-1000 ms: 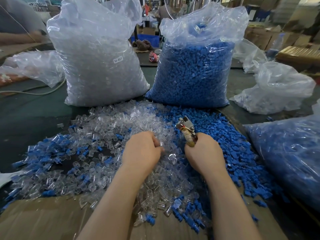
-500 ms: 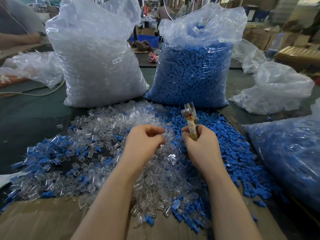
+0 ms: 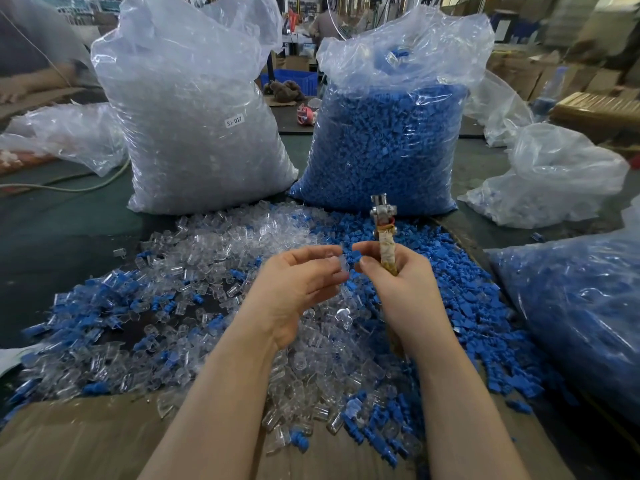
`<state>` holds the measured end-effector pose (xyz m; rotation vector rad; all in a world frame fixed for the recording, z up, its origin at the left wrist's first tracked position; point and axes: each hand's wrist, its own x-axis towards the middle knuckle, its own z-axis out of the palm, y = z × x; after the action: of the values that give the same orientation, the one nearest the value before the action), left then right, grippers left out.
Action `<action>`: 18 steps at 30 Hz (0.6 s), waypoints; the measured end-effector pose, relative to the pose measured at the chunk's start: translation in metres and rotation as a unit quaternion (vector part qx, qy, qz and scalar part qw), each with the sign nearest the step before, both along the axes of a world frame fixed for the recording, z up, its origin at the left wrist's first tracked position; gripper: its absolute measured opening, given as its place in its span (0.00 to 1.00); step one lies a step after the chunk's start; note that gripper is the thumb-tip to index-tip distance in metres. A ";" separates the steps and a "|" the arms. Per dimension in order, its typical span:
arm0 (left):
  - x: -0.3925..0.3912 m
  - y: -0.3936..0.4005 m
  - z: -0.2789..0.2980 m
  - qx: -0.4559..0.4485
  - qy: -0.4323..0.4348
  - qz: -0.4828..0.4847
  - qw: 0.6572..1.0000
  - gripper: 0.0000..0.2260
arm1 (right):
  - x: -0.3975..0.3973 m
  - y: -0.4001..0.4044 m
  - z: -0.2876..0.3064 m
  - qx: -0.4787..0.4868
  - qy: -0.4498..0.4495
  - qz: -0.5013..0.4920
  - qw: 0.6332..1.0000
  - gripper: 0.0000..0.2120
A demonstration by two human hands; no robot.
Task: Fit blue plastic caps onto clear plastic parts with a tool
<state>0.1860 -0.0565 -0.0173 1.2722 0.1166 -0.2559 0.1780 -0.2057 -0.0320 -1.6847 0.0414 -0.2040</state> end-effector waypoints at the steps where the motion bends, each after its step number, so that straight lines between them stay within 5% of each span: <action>1: -0.001 -0.002 0.001 -0.015 0.004 0.002 1.000 0.07 | 0.000 0.001 0.000 -0.001 0.000 0.002 1.000 0.07; 18: -0.002 -0.014 0.000 0.026 -0.033 0.070 0.997 0.08 | 0.003 0.003 -0.007 -0.114 -0.050 -0.008 0.992 0.04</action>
<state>0.1844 -0.0708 -0.0174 1.3157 0.1547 -0.0908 0.1813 -0.2028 -0.0387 -1.9006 -0.0457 -0.3143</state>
